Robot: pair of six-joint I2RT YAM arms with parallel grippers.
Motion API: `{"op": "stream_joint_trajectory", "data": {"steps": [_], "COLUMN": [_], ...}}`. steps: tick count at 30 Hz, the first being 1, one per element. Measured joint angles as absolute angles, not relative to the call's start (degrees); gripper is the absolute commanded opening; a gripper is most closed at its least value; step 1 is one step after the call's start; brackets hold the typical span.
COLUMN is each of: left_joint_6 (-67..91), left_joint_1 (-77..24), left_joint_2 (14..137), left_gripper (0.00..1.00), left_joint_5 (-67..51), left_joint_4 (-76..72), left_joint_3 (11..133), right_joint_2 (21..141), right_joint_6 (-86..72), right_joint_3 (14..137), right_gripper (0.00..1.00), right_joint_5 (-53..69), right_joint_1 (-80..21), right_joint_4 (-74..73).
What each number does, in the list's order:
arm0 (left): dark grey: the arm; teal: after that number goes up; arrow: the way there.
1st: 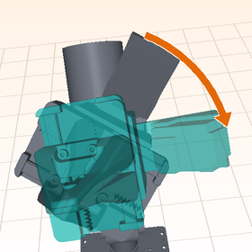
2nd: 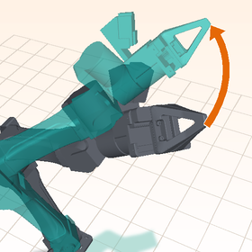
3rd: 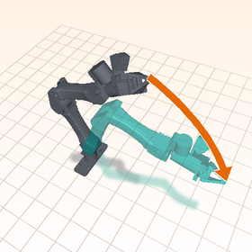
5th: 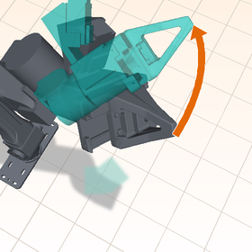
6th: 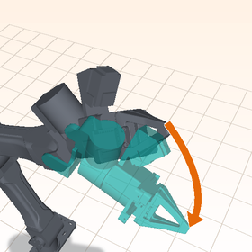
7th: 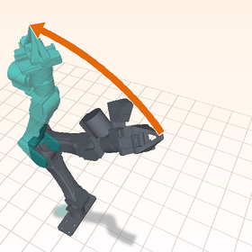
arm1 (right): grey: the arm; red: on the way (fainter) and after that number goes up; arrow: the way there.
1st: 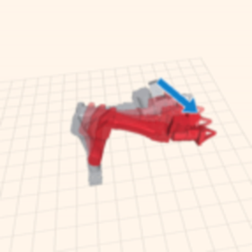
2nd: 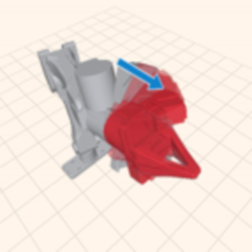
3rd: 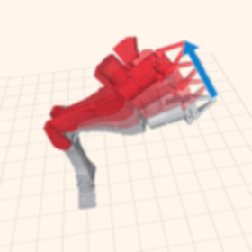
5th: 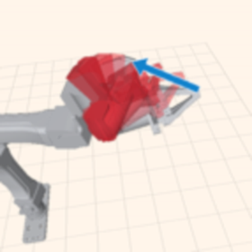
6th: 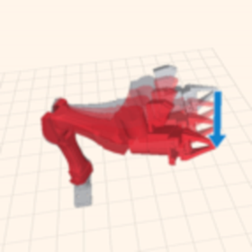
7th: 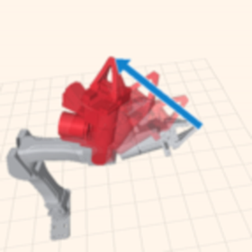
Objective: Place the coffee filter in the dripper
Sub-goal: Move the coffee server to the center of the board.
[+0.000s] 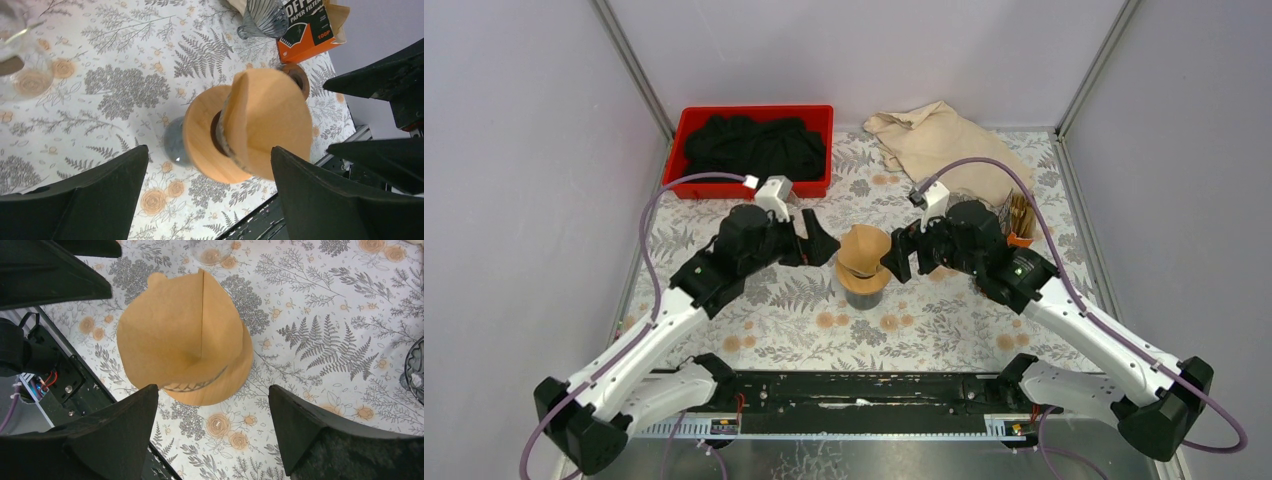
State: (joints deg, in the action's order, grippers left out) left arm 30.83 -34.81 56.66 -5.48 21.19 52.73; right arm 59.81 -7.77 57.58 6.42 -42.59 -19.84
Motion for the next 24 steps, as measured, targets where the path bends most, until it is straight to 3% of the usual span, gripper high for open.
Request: {"op": "stream_joint_trajectory", "data": {"steps": [13, 24], "left_joint_6": [38.24, 42.26], "left_joint_1": [-34.81, -34.81], "left_joint_2": [41.69, 45.56], "left_gripper": [0.96, 0.78], "left_joint_5": [-3.77, -7.62], "left_joint_4": [13.54, 3.64], "left_joint_3": [32.67, 26.26], "right_joint_2": [48.82, 48.12], "right_joint_6": [-7.7, -8.12], "right_joint_3": [39.0, 30.65], "right_gripper": [0.82, 0.75], "right_joint_5": [7.07, 11.4], "right_joint_1": [-42.57, -42.57], "right_joint_4": [-6.74, 3.01]}}
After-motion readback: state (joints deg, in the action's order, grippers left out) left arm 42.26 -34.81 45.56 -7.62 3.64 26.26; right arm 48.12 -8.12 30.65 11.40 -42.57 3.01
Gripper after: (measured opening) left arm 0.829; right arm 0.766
